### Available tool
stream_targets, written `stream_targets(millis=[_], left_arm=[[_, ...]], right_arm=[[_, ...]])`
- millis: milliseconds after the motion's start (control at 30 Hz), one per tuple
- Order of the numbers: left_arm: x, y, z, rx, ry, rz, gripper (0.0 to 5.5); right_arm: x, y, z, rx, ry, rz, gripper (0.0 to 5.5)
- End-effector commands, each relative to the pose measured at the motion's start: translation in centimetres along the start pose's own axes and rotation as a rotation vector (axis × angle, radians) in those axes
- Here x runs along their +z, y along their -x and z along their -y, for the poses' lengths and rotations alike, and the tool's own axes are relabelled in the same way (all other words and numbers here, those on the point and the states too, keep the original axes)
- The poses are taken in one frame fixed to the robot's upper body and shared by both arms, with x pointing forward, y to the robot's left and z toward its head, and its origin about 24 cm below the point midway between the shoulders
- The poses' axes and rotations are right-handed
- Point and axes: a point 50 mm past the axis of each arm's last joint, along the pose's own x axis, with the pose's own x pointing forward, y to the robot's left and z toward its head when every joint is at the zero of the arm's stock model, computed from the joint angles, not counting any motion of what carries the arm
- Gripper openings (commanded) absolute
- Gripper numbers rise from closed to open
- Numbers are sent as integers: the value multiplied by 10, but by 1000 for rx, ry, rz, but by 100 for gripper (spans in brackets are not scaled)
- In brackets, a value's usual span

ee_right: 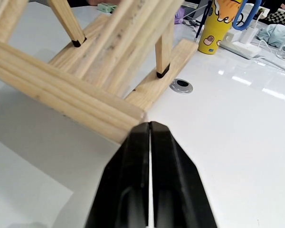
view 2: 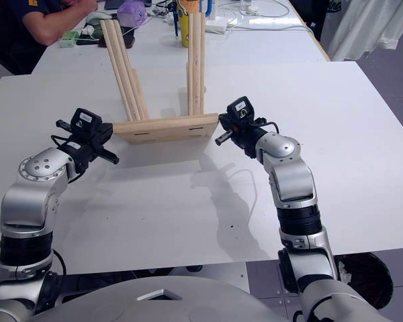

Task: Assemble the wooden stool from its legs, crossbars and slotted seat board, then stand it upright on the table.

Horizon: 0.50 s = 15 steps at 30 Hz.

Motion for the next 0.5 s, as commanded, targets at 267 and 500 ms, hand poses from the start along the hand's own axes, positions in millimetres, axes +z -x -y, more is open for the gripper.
stream_targets(millis=[267, 500], left_arm=[[5, -15, 11, -72, 36, 74, 4], [-10, -20, -10, 63, 43, 32, 4]], right_arm=[[25, -20, -15, 62, -37, 141, 0], [12, -24, -5, -13, -42, 118, 0]])
